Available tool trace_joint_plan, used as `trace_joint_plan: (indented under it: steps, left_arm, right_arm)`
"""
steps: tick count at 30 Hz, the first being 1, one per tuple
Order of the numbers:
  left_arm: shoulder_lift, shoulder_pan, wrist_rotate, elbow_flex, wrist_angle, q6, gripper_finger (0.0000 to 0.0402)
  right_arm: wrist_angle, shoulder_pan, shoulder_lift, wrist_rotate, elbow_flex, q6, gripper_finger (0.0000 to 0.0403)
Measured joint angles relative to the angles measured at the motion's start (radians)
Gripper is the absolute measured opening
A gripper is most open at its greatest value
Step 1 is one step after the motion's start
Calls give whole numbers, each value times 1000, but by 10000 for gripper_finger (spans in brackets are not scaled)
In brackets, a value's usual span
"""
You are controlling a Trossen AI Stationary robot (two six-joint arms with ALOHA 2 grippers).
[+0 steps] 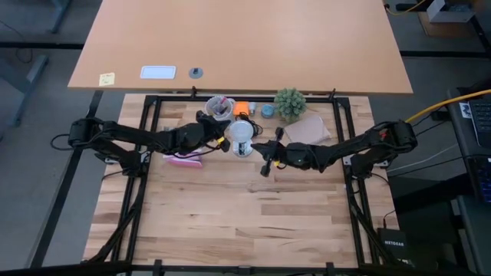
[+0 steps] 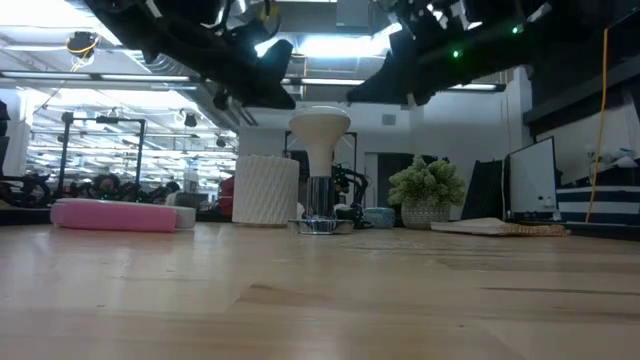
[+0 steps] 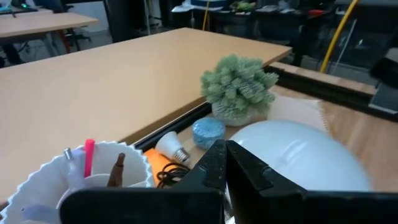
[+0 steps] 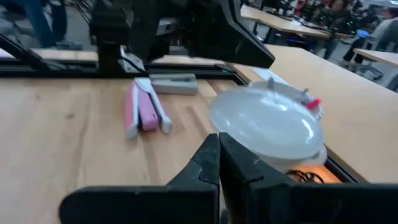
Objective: Screw lightbulb
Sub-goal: Remove the white light bulb from the silver lamp
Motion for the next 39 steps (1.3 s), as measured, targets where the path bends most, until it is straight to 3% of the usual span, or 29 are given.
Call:
trace_joint_plan:
  steps: [11,32,39]
  left_arm:
    - [7,9,0,0,-71,-15,1]
    - [3,-67,67,0,-124,-101,1]
    - [6,-122,98,1,-123,-123,1]
  right_arm:
    - [0,-97,50,-10,0,34,3]
    - [-4,-135,50,41,-2,30,3]
    - [7,-186,50,-29,0,31,3]
